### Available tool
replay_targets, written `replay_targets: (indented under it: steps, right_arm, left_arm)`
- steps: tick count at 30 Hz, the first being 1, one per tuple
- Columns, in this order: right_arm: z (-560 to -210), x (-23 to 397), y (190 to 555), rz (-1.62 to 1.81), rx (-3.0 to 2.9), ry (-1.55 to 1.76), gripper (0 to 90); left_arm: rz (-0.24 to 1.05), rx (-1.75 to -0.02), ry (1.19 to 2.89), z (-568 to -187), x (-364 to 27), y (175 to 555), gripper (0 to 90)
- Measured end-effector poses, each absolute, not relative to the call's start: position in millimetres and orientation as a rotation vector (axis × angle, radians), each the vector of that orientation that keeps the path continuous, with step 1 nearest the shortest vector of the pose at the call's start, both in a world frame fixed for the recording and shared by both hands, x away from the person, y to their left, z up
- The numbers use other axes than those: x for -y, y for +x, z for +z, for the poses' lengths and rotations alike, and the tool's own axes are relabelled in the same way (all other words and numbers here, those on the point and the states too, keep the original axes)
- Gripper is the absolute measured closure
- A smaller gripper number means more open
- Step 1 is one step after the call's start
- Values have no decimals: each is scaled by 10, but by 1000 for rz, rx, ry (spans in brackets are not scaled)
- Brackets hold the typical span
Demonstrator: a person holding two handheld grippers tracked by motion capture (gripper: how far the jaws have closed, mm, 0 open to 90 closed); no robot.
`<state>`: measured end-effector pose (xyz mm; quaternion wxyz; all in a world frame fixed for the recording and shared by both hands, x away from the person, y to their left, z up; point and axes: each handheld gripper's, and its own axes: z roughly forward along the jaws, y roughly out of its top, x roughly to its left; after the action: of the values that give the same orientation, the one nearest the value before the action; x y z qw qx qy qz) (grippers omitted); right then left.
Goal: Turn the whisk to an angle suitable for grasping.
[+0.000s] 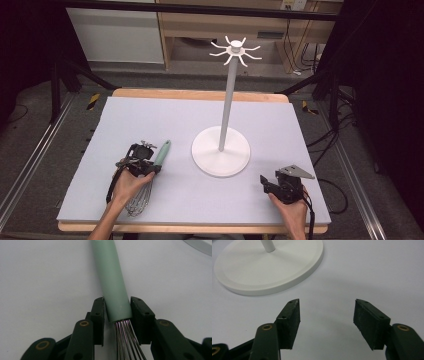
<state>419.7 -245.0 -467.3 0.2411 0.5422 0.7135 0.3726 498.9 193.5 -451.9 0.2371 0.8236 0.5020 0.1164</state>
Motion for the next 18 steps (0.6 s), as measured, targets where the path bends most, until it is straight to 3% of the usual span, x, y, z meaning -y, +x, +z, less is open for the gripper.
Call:
replay_targets:
  steps: [4,6,18]
  right_arm:
    - [-4668,2453,4194,1025,-1951,1490,378]
    - [-4672,2454,4197,1021,-1949,1486,378]
    - [-4675,2452,4201,1019,-1959,1486,378]
  left_arm:
    - [359,-1370,2257,-4478,-1941,4977,536]
    - [370,-1362,2260,-4447,-1946,4973,528]
    - [383,-1370,2353,-4466,-1849,5007,593]
